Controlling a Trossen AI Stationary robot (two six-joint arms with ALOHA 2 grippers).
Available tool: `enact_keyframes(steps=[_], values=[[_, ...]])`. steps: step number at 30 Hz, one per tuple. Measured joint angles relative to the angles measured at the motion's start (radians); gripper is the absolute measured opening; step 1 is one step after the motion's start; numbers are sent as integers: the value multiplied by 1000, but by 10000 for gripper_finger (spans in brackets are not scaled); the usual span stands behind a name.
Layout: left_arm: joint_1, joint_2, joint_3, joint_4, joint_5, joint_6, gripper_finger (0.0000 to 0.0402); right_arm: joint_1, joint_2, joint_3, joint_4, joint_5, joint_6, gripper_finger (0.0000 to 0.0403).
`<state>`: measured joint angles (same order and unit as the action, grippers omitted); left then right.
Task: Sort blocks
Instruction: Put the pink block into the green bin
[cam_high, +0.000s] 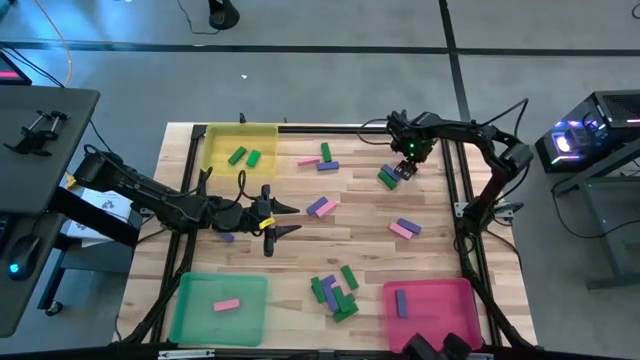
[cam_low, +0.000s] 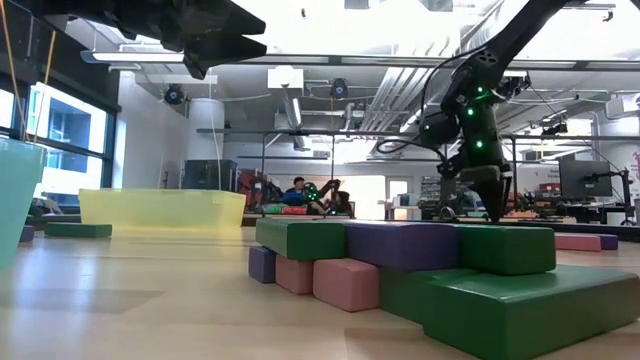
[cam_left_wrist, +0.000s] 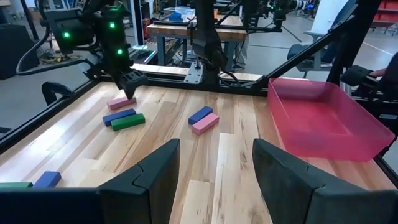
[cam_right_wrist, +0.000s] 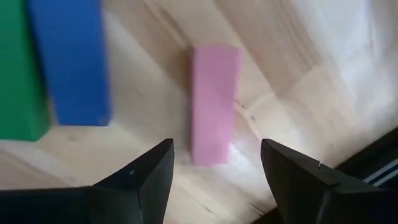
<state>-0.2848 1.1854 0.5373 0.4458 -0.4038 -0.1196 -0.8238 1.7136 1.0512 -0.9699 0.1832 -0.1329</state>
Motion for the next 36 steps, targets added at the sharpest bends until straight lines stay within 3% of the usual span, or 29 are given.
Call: enact_keyframes(steps=[7,17,36], values=[[0,0,0,0,0,0,188,-36,1,-57,68,-44,-25,228],[0,0,0,0,1,0,188,-29,1,-69,85,-8,-8,228],[0,0,0,1,0,0,188,33,1,-69,122,-26,-6,181]])
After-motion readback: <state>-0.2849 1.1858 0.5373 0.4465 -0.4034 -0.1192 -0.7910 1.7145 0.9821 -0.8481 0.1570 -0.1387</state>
